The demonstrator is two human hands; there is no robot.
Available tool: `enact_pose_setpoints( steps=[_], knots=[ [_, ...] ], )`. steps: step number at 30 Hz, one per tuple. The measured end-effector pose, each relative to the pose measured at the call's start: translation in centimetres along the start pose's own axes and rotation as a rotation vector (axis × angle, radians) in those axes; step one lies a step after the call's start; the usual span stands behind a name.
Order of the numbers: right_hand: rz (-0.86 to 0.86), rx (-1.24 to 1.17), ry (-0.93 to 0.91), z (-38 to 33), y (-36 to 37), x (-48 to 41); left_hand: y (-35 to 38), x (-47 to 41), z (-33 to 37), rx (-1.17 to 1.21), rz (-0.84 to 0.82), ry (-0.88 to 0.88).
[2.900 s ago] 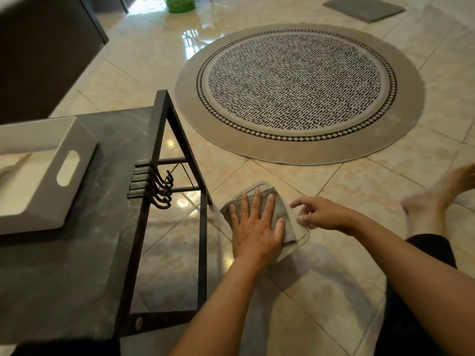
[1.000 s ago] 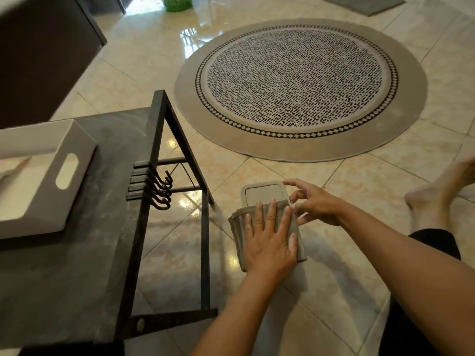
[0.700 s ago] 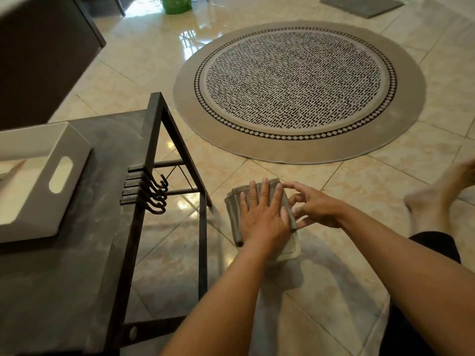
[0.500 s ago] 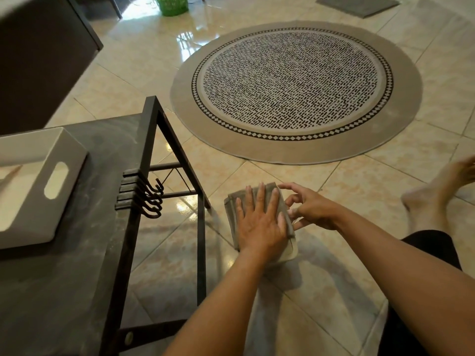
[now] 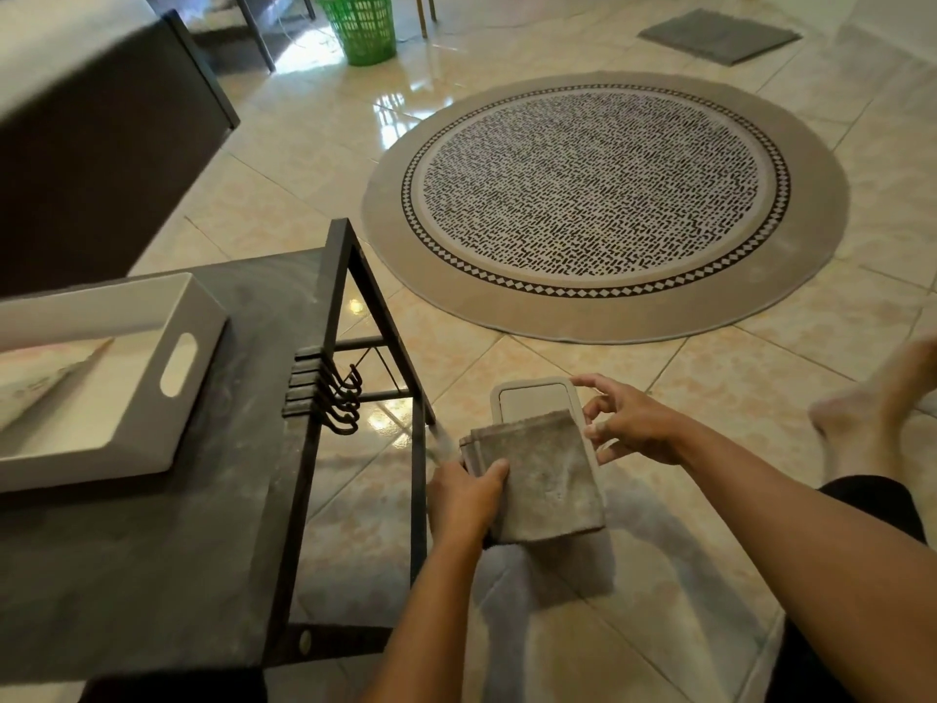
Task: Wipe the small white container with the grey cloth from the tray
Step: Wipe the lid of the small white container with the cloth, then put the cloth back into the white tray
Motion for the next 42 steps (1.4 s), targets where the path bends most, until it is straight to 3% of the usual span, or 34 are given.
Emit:
enact_pose_setpoints(
  steps=[5, 8, 10, 12, 16, 20, 26, 30, 36, 42],
  knots=[
    [0.056, 0.064, 0.029, -1.3, 0.6, 0.6, -0.3, 3.1, 3.5, -0.078, 0.086, 0.242],
    [0.242, 0.273, -0.026, -3.1, 0.7, 1.6, -1.2, 5.5, 5.8, -0.142, 0.067, 0.365],
    [0.307, 0.210, -0.117, -5.2, 1.0, 2.9, -2.1, 7.5, 8.0, -0.109, 0.033, 0.442],
    [0.208, -0.002, -0.173, -8.0, 2.2, 5.0, -3.3, 9.7, 10.4, -0.008, -0.020, 0.513],
    [-0.153, -0.288, -0.257, -14.5, 5.9, 10.6, -7.2, 14.2, 14.7, 0.169, -0.101, 0.611],
    [-0.207, -0.206, -0.505, -21.7, 8.3, 14.4, -13.9, 17.1, 17.0, 0.193, 0.007, 0.707],
    [-0.106, 0.167, -0.750, -29.9, 15.2, 15.5, -26.1, 16.9, 17.3, 0.037, 0.306, 0.653],
    [-0.104, 0.338, -0.780, -33.4, 21.1, 12.6, -33.0, 14.5, 16.3, -0.068, 0.457, 0.577],
    [-0.092, 0.513, -0.749, -35.2, 27.6, 7.3, -39.0, 9.5, 13.8, -0.204, 0.507, 0.405],
    [-0.084, 0.616, -0.706, -35.7, 29.8, 3.6, -40.0, 6.9, 11.9, -0.215, 0.489, 0.309]
  ],
)
Point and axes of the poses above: each hand's wrist, its own x-axis away from the middle knuckle, its own y-axis out of the palm, z = x × y, the point moved 3 cm from there along -x, towards the middle knuckle, and after that the axes turned 4 degrees about -z, right-handed, at the moved point
